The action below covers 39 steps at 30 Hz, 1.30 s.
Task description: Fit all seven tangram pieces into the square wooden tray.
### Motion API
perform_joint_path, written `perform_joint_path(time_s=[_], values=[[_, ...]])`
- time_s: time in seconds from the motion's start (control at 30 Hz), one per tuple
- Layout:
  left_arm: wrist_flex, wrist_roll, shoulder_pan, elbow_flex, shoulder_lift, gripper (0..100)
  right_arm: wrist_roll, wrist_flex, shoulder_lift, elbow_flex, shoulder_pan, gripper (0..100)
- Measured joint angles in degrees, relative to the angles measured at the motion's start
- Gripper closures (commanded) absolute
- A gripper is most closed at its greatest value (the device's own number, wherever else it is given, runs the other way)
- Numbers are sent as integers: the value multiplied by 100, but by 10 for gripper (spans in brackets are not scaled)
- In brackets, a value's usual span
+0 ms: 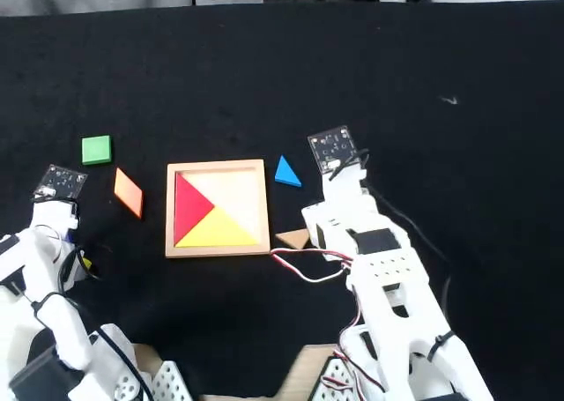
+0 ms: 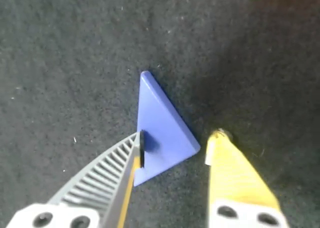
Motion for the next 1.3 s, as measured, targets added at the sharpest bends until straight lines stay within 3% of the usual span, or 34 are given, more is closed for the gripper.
perform_joint_path(time_s=[0.7,1.07,1.3], values=[[-308,0,0,70,0,809,0,0,0,0,0,985],[-308,185,0,70,0,809,0,0,0,105,-404,985],[-316,193,9,70,0,869,0,0,0,105,-422,985]])
